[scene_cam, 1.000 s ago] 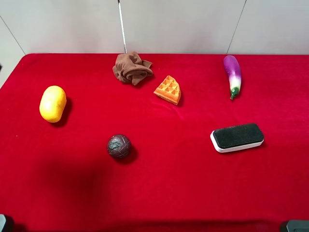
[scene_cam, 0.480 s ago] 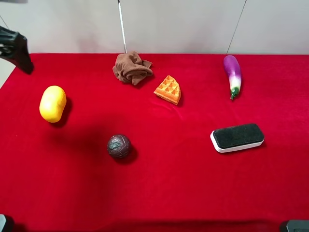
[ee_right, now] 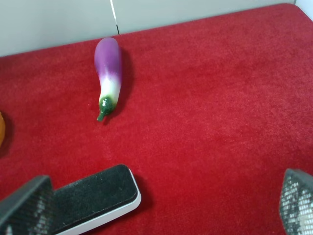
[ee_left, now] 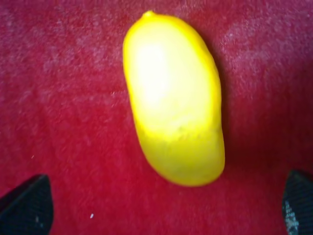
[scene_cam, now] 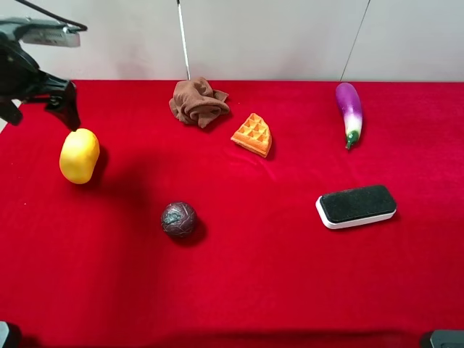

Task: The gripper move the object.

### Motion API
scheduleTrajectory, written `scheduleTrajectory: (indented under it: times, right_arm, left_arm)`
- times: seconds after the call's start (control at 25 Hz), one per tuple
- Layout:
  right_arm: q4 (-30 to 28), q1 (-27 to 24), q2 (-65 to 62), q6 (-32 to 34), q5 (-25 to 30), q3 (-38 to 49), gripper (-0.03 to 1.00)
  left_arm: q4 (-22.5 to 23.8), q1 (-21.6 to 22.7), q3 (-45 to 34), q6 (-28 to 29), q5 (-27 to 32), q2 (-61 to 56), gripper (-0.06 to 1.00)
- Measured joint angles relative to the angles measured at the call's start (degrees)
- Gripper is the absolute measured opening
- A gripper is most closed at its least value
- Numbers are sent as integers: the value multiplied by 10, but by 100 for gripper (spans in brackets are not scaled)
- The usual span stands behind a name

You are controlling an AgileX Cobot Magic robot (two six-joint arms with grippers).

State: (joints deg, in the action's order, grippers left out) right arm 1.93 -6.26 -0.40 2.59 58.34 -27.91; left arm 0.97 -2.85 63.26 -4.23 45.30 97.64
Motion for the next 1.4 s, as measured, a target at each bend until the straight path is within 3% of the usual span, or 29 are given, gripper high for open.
scheduleTrajectory:
  times: [0.84, 1.24, 1.4]
  right_arm:
    - [0, 0, 0, 0, 0, 0, 69]
    - [0, 0, 0, 0, 0, 0, 69]
    - [0, 0, 0, 0, 0, 0, 69]
  left_arm:
    - [-33, 0, 0, 1, -116, 153, 92]
    - [-36, 0, 0, 3, -128, 178, 91]
    - [-36, 0, 0, 5, -128, 178, 85]
